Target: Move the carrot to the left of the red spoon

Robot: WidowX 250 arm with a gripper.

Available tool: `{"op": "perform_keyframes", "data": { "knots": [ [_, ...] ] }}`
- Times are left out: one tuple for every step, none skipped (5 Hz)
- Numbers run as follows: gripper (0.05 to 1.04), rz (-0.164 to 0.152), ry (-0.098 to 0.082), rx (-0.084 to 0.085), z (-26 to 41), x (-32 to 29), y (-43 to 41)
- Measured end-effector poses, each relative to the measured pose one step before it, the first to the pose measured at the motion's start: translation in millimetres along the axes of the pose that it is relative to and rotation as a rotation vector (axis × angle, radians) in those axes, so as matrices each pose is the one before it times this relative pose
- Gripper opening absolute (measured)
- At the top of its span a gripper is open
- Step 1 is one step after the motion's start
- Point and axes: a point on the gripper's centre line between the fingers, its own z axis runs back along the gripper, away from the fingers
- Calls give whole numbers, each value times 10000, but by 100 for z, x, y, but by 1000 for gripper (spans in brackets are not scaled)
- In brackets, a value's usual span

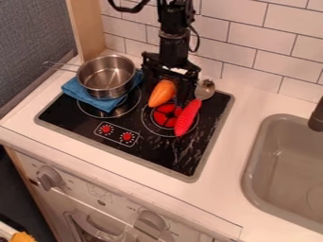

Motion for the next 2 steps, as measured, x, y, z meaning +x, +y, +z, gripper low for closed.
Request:
{"op": "perform_keyframes", "data": {
  "knots": [
    [1000,89,-597,46,2920,-484,-44],
    [1000,-107,-291,26,580,-293,-432]
  ]
}}
